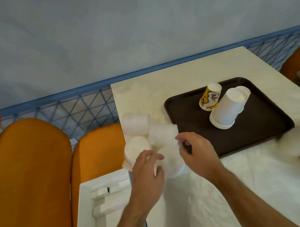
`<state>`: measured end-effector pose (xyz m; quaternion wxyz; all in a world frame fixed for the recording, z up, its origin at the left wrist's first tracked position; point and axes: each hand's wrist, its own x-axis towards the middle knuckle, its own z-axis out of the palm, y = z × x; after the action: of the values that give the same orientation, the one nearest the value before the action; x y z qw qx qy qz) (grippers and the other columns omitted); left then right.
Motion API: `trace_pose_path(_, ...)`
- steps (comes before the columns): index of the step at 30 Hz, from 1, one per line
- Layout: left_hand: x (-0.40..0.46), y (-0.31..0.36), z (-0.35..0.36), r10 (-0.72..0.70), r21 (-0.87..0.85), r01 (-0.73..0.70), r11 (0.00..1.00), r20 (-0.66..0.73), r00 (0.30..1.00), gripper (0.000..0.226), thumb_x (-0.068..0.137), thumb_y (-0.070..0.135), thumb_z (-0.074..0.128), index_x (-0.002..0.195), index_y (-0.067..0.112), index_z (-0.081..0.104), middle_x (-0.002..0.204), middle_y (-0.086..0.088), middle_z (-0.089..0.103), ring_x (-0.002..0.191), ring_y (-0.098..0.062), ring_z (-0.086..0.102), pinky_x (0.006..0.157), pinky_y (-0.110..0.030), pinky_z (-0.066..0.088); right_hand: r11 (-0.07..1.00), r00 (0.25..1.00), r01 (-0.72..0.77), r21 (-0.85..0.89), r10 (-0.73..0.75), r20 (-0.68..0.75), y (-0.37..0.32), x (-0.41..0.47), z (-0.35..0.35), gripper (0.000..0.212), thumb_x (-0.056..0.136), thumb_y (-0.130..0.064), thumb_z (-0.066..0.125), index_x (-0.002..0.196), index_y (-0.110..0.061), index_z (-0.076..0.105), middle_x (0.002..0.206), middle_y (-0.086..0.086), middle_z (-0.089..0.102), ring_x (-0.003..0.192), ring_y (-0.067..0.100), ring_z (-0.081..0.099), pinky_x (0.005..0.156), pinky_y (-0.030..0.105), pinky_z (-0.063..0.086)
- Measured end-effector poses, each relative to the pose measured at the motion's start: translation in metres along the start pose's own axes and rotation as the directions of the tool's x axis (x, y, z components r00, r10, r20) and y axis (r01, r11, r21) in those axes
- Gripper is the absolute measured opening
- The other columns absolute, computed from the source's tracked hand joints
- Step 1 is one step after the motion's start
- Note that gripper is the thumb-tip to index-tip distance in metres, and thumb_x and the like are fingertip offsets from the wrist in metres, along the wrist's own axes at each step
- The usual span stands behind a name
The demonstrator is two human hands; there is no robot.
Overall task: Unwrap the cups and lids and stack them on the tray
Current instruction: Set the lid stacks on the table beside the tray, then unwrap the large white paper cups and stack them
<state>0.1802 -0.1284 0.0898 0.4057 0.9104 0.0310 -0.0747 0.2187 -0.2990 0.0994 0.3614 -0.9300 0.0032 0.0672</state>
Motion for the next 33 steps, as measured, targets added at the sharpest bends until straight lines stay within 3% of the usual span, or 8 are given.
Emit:
trace_pose_path(4,-0.034,0.032,0.009,0.085,0.049,-0.091,0.995,0.112,0.990,0.017,0.101,0.028,0.052,0.114,0.039,0.055,0.135,0.019,0.050,0.127,-0.001,0.041,0.116,-0.020,0.025,0.999,0.999,0.010,0.049,-0.008,-0.040,0.007,-0.032,-0.031,0.023,0.097,-0.013,0.064,0.117,-0.022,0.070,0.099,-0.014,0.069,0.089,0.004,0.065,0.081,0.015,0.054)
trace_pose_path(11,-0.063,0.114,0.050,0.271,0.003,-0.272,0.962,0.081,0.959,0.020,0.097,0.025,0.058,0.101,0.044,0.056,0.114,0.030,0.054,0.112,0.005,0.051,0.108,-0.013,0.036,0.995,0.975,0.083,0.046,-0.072,-0.209,0.021,-0.064,-0.121,0.020,0.092,-0.023,0.073,0.112,-0.028,0.070,0.091,-0.023,0.062,0.082,-0.003,0.064,0.077,0.006,0.049)
trace_pose_path(15,-0.067,0.174,0.097,0.377,-0.047,-0.374,0.926,0.054,0.925,0.026,0.096,0.019,0.061,0.099,0.044,0.058,0.104,0.033,0.055,0.106,0.010,0.053,0.099,-0.012,0.043,0.981,0.917,0.194,-0.017,-0.187,-0.352,0.046,-0.079,-0.196,0.017,0.094,-0.025,0.071,0.111,-0.024,0.070,0.088,-0.018,0.064,0.074,-0.006,0.060,0.069,0.004,0.046)
trace_pose_path(20,-0.067,0.250,0.155,0.473,-0.124,-0.468,0.875,0.021,0.881,0.024,0.088,0.025,0.055,0.107,0.033,0.066,0.113,0.023,0.060,0.113,0.001,0.053,0.101,-0.024,0.044,0.952,0.787,0.253,-0.175,-0.308,-0.535,0.090,-0.085,-0.278,0.029,0.093,-0.003,0.065,0.116,-0.020,0.071,0.109,-0.006,0.069,0.100,0.011,0.059,0.085,0.011,0.043)
trace_pose_path(22,-0.067,0.282,0.183,0.498,-0.073,-0.494,0.866,0.056,0.865,0.037,0.088,0.035,0.049,0.123,0.033,0.061,0.128,0.020,0.053,0.125,0.003,0.041,0.110,-0.026,0.037,0.942,0.717,0.244,-0.231,-0.336,-0.611,0.112,-0.087,-0.312,0.033,0.089,-0.002,0.066,0.117,-0.018,0.070,0.115,-0.002,0.067,0.111,0.020,0.057,0.097,0.015,0.037)
trace_pose_path(24,-0.065,0.310,0.208,0.492,0.051,-0.502,0.863,0.138,0.860,0.051,0.092,0.049,0.036,0.141,0.041,0.042,0.151,0.014,0.033,0.144,-0.006,0.020,0.118,-0.032,0.020,0.940,0.642,0.207,-0.270,-0.339,-0.688,0.131,-0.087,-0.340,0.035,0.085,-0.005,0.069,0.118,-0.016,0.068,0.122,0.005,0.063,0.120,0.028,0.051,0.108,0.022,0.031)
trace_pose_path(27,-0.056,0.334,0.246,0.469,0.234,-0.519,0.822,0.238,0.851,0.062,0.089,0.064,0.013,0.150,0.050,0.014,0.164,0.011,0.000,0.151,-0.017,-0.010,0.120,-0.041,0.000,0.960,0.565,0.050,-0.275,-0.254,-0.785,0.158,-0.085,-0.372,0.044,0.082,-0.017,0.072,0.125,-0.021,0.063,0.143,0.008,0.048,0.136,0.032,0.035,0.109,0.051,0.033)
trace_pose_path(33,-0.027,0.340,0.298,0.420,0.408,-0.521,0.750,0.314,0.851,0.057,0.100,0.060,0.023,0.154,0.046,0.012,0.166,0.007,-0.006,0.152,-0.024,-0.013,0.119,-0.048,-0.012,0.978,0.531,-0.179,-0.109,0.003,-0.847,0.226,-0.073,-0.399,0.085,0.078,-0.046,0.081,0.148,-0.037,0.032,0.166,0.000,0.012,0.153,0.028,0.010,0.117,0.048,0.010)
